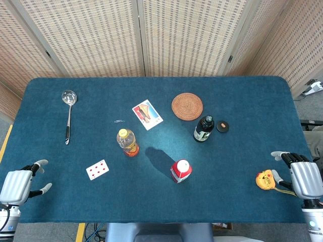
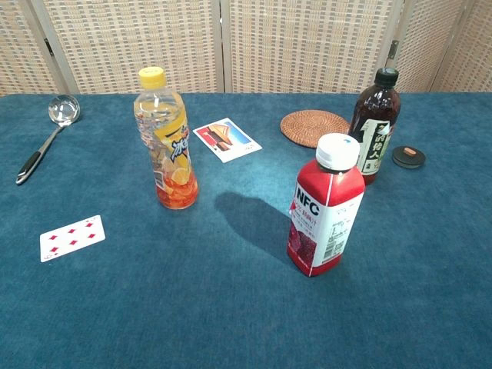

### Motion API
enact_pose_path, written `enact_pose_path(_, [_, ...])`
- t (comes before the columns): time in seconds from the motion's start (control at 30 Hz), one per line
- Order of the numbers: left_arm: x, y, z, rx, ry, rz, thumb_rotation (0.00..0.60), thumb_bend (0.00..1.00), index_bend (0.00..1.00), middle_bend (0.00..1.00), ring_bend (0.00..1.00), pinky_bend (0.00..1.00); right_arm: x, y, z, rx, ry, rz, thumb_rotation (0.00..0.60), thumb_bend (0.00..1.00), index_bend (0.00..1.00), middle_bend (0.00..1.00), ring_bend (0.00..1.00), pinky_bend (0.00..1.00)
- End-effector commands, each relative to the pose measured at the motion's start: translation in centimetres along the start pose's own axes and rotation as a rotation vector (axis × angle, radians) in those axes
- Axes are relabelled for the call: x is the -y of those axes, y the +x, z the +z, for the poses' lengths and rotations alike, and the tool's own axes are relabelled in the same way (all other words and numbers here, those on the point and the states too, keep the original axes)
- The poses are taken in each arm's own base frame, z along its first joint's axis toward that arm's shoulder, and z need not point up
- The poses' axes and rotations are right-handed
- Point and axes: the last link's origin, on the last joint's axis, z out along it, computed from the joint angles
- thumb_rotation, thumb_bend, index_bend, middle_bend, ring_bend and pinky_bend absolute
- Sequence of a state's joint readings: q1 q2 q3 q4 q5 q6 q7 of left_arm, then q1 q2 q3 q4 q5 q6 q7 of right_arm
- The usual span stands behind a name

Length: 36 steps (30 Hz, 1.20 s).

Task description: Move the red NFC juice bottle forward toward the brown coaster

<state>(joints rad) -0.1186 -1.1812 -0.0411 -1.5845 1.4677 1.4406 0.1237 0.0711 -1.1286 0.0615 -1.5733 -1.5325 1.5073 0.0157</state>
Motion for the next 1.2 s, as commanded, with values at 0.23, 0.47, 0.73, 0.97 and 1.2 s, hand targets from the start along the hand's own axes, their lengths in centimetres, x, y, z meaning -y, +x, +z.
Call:
enact_pose_path(0.23, [0.0,0.1,0.0,0.0,0.0,-0.005,0.6,0.12,0.54,0.48,0.5,0.66,-0.1,0.2,-0.1,-0.013,-0.005,0.012,0.6,0.3,0.38,0.44,0.39,0.46])
enact_pose_path(0.47, [-0.1,0.1,-0.1,0.005,-0.008,-0.011,0.6,0.12,0.54,0.48,0.5,0.66,0.4,0.1,-0.1,-0.002,0.023,0.037,0.6,0.24,0.38,0.39,0.37,0.46])
enact_pose_path(0.73, [0.2,0.3,-0.2,0.006,0.007,-0.02,0.6,0.12,0.54,0.48,0.5,0.66,1.6,-0.4,0.8,0.018,0.083,0.083,0.6,0.1,0.27,0.3,0.28,0.45])
enact_pose_path(0.97, [0.4,0.6,-0.2,-0.003,0.018,-0.025,0.6,0.12,0.54,0.48,0.5,0.66,4.8,-1.8,3.4,0.074,0.202,0.154,0.6,0.08,0.23,0.27,0.25,0.45])
enact_pose_path(1.2, [0.7,0.9,-0.3,-0.005,0.029,-0.032,0.6,0.12,0.54,0.48,0.5,0.66,8.1,-2.9,5.6,0.139,0.297,0.203,0.6,0.06,0.23,0.26,0.25,0.45])
